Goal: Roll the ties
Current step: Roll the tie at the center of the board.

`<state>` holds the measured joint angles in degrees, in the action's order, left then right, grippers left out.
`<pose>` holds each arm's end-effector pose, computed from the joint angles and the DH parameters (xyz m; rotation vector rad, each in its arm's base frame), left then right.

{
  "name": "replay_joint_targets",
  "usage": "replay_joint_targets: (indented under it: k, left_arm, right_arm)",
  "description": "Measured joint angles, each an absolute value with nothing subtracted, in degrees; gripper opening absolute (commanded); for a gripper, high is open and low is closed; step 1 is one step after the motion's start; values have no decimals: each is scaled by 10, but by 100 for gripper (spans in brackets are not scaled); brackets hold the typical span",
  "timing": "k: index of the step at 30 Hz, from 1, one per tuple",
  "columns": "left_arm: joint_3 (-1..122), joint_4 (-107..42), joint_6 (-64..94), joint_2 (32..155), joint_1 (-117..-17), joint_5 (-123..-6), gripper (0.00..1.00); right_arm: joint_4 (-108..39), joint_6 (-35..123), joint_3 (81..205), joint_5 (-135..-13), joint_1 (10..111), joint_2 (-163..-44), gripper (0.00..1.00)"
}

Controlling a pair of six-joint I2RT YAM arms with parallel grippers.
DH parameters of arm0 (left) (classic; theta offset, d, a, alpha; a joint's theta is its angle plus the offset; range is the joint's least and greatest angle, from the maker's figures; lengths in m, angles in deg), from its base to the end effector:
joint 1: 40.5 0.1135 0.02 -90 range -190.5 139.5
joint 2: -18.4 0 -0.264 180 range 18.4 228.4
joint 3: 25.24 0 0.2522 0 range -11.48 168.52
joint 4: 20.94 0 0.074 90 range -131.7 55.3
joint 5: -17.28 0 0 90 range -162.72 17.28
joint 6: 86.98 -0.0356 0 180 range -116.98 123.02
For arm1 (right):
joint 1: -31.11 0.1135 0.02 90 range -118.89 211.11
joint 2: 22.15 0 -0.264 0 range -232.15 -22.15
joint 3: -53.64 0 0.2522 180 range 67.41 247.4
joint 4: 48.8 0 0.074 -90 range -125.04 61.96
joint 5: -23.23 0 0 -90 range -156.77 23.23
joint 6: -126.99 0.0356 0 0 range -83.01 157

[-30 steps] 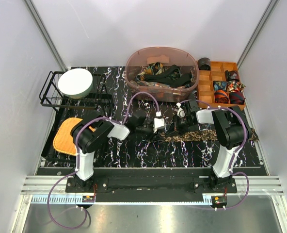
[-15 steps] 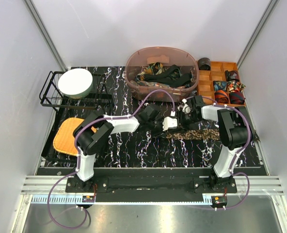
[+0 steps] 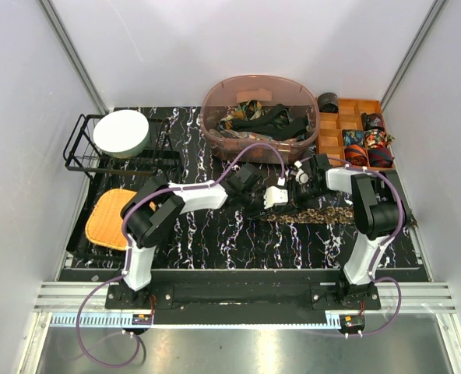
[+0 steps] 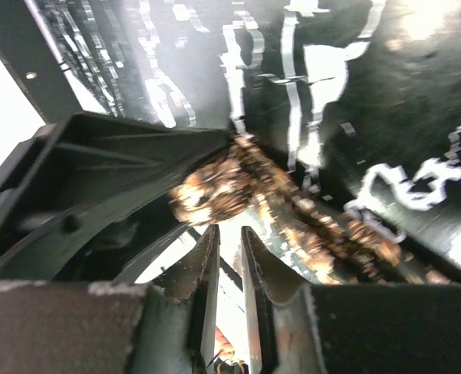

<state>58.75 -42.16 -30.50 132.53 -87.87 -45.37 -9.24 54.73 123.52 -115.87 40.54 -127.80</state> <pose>0.2670 -0.3142 0.1453 1.7437 1.7243 -0.6935 0.3117 0.0791 0.1262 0.0387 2.8101 1.3305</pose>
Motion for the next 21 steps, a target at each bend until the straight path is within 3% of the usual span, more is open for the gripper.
replay_joint_targets:
  k: [21]
  left_arm:
    - [592,-424,-301,1329,-845,-402,2]
  right_arm:
    - [-82,555,1256,-1149,405,-1346,12]
